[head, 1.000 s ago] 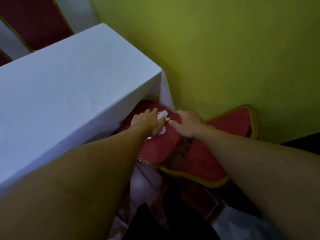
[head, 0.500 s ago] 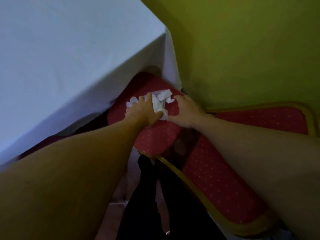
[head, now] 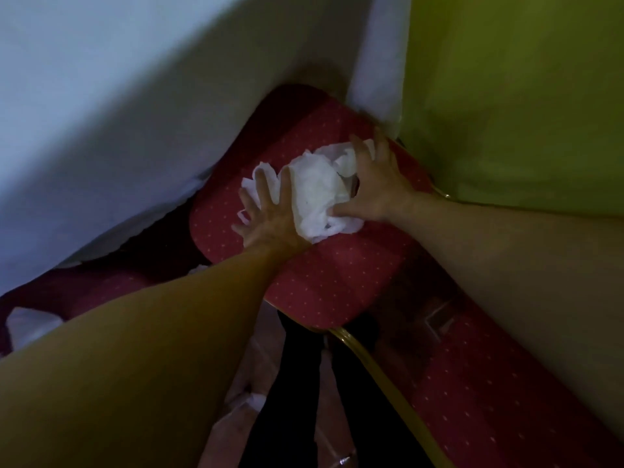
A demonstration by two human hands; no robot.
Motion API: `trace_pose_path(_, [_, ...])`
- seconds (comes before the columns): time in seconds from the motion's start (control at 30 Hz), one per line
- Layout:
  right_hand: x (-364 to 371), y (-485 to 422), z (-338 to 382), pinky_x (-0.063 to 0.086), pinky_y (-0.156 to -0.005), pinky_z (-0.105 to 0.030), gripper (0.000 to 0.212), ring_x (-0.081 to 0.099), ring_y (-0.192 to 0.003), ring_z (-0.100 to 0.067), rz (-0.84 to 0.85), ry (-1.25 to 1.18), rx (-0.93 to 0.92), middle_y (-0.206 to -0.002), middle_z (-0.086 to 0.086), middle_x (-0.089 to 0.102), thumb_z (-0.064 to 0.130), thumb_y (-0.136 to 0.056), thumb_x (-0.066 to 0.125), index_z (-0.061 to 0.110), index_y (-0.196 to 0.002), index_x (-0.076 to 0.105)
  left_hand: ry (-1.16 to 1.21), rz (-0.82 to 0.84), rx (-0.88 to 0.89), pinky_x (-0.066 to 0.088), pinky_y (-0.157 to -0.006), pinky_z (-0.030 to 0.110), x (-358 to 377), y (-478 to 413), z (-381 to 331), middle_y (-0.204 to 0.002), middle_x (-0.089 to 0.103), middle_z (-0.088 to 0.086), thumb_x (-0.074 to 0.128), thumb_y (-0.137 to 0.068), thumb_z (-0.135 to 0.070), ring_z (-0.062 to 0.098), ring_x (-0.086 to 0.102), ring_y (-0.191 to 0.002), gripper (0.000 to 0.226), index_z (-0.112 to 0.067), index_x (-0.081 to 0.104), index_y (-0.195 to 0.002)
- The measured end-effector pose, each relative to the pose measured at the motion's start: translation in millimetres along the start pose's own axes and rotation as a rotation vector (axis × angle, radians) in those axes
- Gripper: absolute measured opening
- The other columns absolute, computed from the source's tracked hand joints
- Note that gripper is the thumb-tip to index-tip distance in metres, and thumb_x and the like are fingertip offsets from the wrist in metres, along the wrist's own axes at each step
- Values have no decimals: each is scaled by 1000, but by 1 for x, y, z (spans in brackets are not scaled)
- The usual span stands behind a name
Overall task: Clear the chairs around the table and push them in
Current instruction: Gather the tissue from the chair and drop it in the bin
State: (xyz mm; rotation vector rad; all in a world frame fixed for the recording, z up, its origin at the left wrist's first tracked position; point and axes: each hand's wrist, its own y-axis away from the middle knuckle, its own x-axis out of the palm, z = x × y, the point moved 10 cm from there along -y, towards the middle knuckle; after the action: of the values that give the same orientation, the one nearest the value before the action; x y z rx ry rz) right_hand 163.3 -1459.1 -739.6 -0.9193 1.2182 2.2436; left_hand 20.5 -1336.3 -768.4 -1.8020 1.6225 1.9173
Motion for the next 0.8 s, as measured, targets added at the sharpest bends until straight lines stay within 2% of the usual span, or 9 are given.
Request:
trace_pose_path(0.1, [18,-21,-1,21,-120,-55,139,-3,-153,-42,36,24,-6,-165,-17,-19,57,-60,89,29,-160,-4,1,-11,9,22,-113,67,5,-19,3,-165,-17,4,82,-64,-65,42,-3,-151,136,-39,-16,-155])
trace_pose_path(0.17, [33,-25,3,19,-120,-57,139,-1,-151,-42,63,54,-22,-166,-16,-9,60,-57,88,32,-159,-2,-45,-10,7,27,-109,64,11,-29,4,-165,-5,6,77,-75,-57,43,4,-150,120,-39,-10,-156])
trace_pose_path(0.23, [49,-23,13,23,-117,-55,134,9,-148,-42,77,52,-44,-164,-15,7,59,-55,88,33,-159,6,11,28,15,39,-100,54,15,-35,-1,-160,18,6,72,-83,-47,36,28,-143,96,-34,11,-156])
trace_pose_path(0.3, [65,-17,28,35,-115,-46,116,28,-143,-35,101,-4,-95,-156,-12,29,48,-58,89,25,-154,29,195,145,13,50,-85,37,24,-34,-7,-139,47,6,74,-86,-32,26,54,-120,78,-22,33,-151])
trace_pose_path(0.37, [79,-8,41,52,-100,-39,79,58,-123,-27,154,-87,-125,-136,-11,57,29,-67,89,15,-137,54,259,209,-34,52,-67,23,30,-26,-3,-119,63,7,75,-87,-16,18,65,-92,63,-14,47,-144])
trace_pose_path(0.47, [91,8,51,57,-78,-29,41,72,-90,-22,152,-111,-92,-107,-9,73,19,-85,76,9,-122,63,226,199,-10,56,-81,26,34,-10,7,-128,62,2,66,-94,-9,20,68,-101,65,-21,39,-152])
trace_pose_path(0.6, [96,30,69,44,-75,-21,36,69,-98,-21,116,-36,-154,-109,-5,72,19,-86,73,12,-121,65,192,237,41,49,-98,27,35,16,19,-144,52,2,79,-83,-9,21,59,-121,103,-32,14,-160])
trace_pose_path(0.67, [95,40,79,45,-73,-21,40,69,-98,-20,115,-40,-183,-110,-3,71,18,-86,71,16,-126,64,177,225,9,52,-88,27,33,30,30,-134,54,0,85,-70,-1,22,61,-116,110,-28,24,-158])
trace_pose_path(0.8, [98,60,109,52,-73,-25,47,70,-94,-18,142,-29,-263,-110,0,71,22,-85,70,20,-131,63,293,94,-78,46,-77,27,11,59,56,-130,54,8,80,-74,-1,28,62,-112,73,-14,52,-140])
